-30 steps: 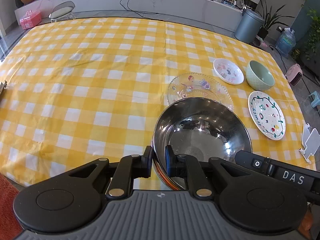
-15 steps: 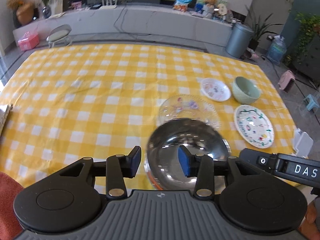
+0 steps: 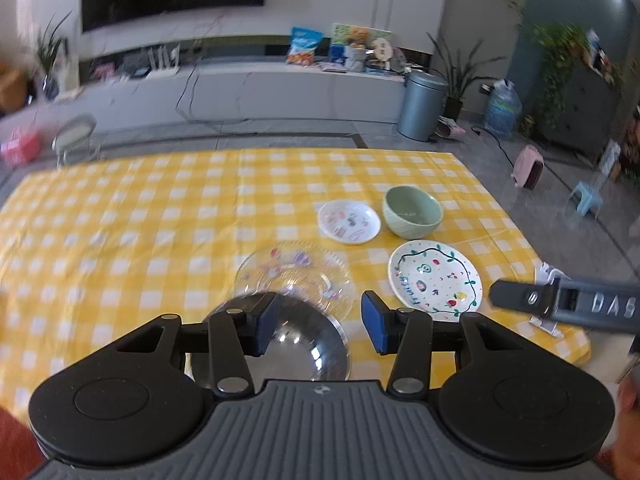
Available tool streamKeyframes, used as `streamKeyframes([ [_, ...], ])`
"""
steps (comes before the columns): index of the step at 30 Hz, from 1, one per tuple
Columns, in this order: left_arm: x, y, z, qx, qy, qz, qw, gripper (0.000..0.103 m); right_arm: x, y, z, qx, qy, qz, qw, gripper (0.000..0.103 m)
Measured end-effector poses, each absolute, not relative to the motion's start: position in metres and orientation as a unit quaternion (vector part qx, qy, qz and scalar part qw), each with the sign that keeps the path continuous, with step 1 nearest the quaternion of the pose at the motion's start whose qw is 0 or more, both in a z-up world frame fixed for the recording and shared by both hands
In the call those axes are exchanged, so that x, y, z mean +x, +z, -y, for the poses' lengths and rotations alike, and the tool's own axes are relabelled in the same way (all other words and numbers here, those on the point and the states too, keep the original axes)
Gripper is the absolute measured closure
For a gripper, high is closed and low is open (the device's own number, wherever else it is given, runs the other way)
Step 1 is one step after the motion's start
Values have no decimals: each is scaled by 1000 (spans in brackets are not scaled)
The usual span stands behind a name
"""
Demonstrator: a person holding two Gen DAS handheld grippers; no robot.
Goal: Organize plates and bowls
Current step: 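Move both open grippers to the pale green bowl, then close both grippers on the pale green bowl rim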
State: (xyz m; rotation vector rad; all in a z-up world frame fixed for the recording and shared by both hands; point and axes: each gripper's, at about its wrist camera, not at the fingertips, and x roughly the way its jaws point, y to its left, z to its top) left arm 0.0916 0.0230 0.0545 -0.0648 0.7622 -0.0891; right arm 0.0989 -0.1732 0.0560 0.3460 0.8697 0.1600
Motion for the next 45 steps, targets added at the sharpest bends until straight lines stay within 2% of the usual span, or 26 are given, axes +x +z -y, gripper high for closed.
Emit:
streamKeyframes([
  [7, 115, 61, 14, -3, -71, -362, 930, 49, 125, 66, 209, 154, 46, -393, 906, 24],
  [14, 149, 63, 31, -7, -77, -366, 927, 48, 168, 62, 221, 151, 41, -397, 905, 21],
  [21, 184, 58, 30, -17, -90, -369, 925, 34, 213, 51, 224, 157, 38, -405, 900, 21],
  [26, 214, 50, 26, -47, -101, -391, 913, 32, 249, 36, 229, 176, 28, -416, 892, 21],
  [32, 251, 38, 25, -57, -107, -408, 905, 32, 282, 5, 234, 213, 17, -436, 874, 30],
  [37, 285, 16, 33, -81, -124, -433, 889, 33, 304, -22, 232, 205, 12, -463, 862, 47],
  [44, 334, -17, 51, -62, -122, -463, 876, 35, 334, -41, 235, 212, -33, -471, 856, 60],
  [45, 339, -20, 52, -62, -120, -468, 874, 35, 337, -44, 236, 215, -34, -473, 854, 65],
])
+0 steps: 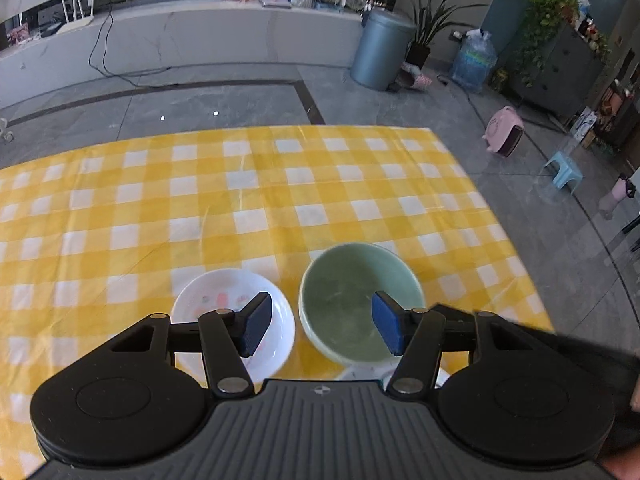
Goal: Organize plates and bowls
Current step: 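Close both grippers on the pale green bowl rim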
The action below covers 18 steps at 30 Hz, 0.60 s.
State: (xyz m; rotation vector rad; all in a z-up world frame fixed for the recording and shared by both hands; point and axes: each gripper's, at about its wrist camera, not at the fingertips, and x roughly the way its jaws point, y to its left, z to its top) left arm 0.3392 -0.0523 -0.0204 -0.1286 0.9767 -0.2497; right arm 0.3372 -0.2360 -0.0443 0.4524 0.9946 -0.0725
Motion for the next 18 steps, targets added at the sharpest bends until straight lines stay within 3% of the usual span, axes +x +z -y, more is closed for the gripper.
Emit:
streamKeyframes([
  [4, 351, -33, 58, -57, -113, -481, 868, 38, 341, -62, 238, 232, -29, -480, 846, 75],
  [8, 354, -38, 60, -42, -111, -485, 866, 41, 342, -70, 240, 245, -15, -478, 843, 78],
  [10, 356, -42, 62, -36, -111, -488, 865, 47, 342, -72, 241, 255, -7, -478, 841, 83],
  [18, 363, -53, 75, -9, -105, -495, 863, 70, 344, -76, 242, 259, 9, -477, 840, 85],
])
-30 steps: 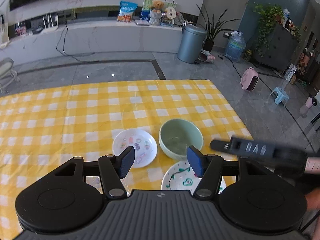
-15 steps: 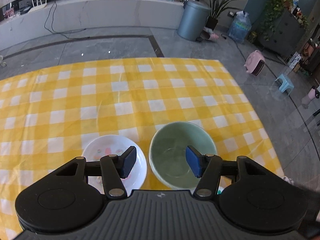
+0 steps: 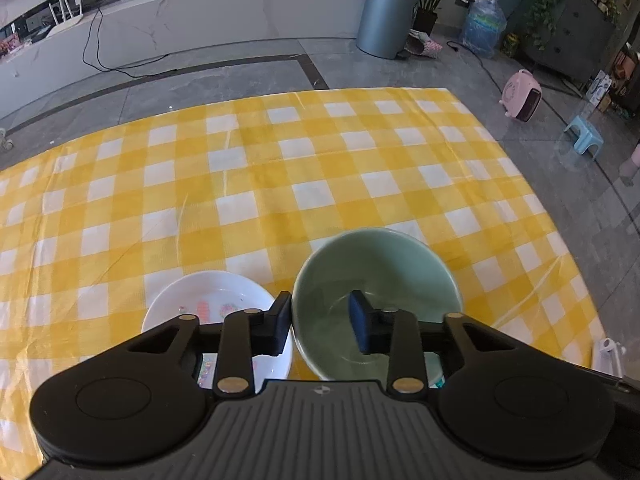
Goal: Organize plates and bowls
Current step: 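Close both grippers on the pale green bowl rim, then lift the pale green bowl with both grippers toward the stacked steel bowls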
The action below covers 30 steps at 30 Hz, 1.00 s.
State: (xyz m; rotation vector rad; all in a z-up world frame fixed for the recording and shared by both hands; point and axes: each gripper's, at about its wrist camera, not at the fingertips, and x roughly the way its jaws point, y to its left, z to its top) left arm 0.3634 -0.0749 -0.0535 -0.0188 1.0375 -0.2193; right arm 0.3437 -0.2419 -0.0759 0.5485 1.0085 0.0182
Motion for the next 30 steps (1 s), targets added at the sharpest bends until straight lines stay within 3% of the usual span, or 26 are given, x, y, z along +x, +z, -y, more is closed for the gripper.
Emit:
streamKeyframes([
  [10, 367, -65, 82, 21, -81, -501, 861, 89, 350, -84, 242, 265, 19, -479, 837, 91],
  [30, 352, -41, 91, 20, -84, -473, 877, 95, 340, -76, 259, 297, 12, -463, 835, 94],
])
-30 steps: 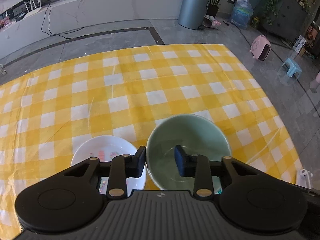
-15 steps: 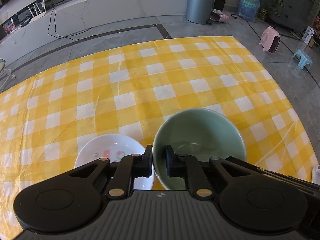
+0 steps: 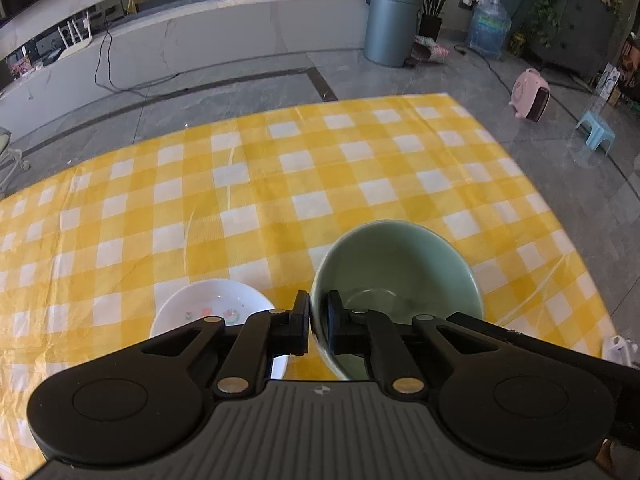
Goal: Organize plates and bowls
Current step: 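Lift the pale green bowl with both grippers toward the stacked steel bowls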
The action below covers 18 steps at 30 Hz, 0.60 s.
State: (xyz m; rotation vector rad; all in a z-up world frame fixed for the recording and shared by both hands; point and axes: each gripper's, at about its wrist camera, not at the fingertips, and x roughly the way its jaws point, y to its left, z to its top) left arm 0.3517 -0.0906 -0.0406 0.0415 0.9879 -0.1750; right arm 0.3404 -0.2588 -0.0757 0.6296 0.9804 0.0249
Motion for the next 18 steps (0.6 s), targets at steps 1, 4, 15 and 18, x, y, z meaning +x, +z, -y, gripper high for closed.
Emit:
streamKeyframes([
  [1, 350, -37, 91, 21, -84, -470, 879, 95, 339, -74, 260, 301, 13, -462, 834, 94],
  [4, 342, -28, 89, 19, -81, -460, 884, 95, 334, -67, 260, 308, 17, -458, 834, 94],
  [15, 294, 15, 66, 1, -61, -434, 899, 95, 290, -25, 238, 285, 53, -438, 851, 95],
  [18, 277, 25, 53, -7, -48, -430, 901, 96, 275, -13, 224, 266, 64, -436, 857, 95],
])
